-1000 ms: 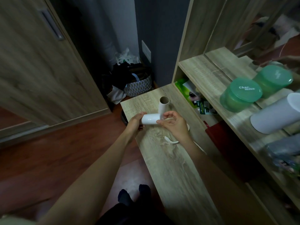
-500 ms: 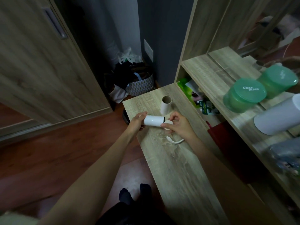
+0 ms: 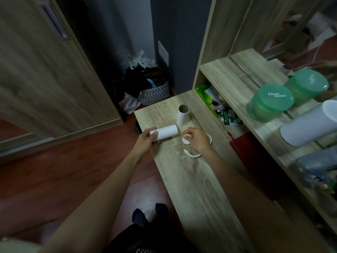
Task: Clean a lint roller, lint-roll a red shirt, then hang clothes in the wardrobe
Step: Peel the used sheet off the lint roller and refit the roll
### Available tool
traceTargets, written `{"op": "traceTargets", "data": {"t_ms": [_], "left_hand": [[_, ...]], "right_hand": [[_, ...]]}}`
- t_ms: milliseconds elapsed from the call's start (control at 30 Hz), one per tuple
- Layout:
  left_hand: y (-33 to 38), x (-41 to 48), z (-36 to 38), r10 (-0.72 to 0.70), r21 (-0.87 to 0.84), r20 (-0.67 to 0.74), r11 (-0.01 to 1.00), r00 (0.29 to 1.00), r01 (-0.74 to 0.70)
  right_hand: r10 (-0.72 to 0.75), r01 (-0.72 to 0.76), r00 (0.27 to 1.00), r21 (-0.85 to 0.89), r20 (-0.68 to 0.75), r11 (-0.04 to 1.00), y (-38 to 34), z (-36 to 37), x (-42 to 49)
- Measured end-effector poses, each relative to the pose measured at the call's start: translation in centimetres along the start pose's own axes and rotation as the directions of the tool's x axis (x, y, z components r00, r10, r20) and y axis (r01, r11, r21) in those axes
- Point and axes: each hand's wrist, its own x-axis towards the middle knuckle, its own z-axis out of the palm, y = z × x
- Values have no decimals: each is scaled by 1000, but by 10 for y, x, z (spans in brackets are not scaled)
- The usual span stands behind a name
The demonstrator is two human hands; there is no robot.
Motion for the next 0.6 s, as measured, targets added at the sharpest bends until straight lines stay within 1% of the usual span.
{"op": "traceTargets", "data": {"t_ms": [67, 133, 167, 233, 267, 300, 333, 367, 400, 433, 467, 600], "left_hand": [[1, -1, -1, 10, 3, -4, 1000, 1000, -10], [4, -2, -1, 17, 6, 1, 1000, 1000, -17], [5, -3, -2, 18, 2, 8, 1000, 1000, -18], [7, -3, -2, 20, -4, 17, 1000, 1000, -20], [9, -4, -1, 22, -6, 16, 1000, 1000, -22], [10, -4, 1, 28, -1, 11, 1000, 1000, -28], [12, -5, 3, 41, 10, 6, 999, 999, -41], [14, -5, 6, 57, 19, 8, 998, 998, -57], [16, -5, 10, 73, 14, 19, 997, 997, -74], [18, -6, 14, 87, 6, 34, 996, 996, -87], [21, -6, 17, 101, 3, 51, 995, 994, -102], [26, -6, 26, 130, -7, 112, 992, 985, -130]], "right_hand": [[-36, 35, 999, -81, -10, 996, -1, -1, 0], [-58, 50, 997, -146, -53, 988, -3, -3, -4], [-61, 45, 993, -152, -99, 987, -4, -6, -7], [-39, 20, 980, -101, -196, 995, -9, -10, -12], [-11, 5, 977, -28, -212, 1000, -13, -13, -15], [44, -24, 981, 107, -191, 994, -19, -16, -17], [121, -80, 985, 298, -120, 951, -26, -19, -20], [186, -162, 983, 486, -2, 859, -32, -22, -23], [214, -235, 971, 616, 109, 752, -38, -24, -26], [218, -273, 961, 670, 167, 690, -41, -27, -28], [220, -285, 958, 702, 184, 653, -43, -28, -31], [246, -253, 959, 806, 139, 535, -40, -33, -33]]}}
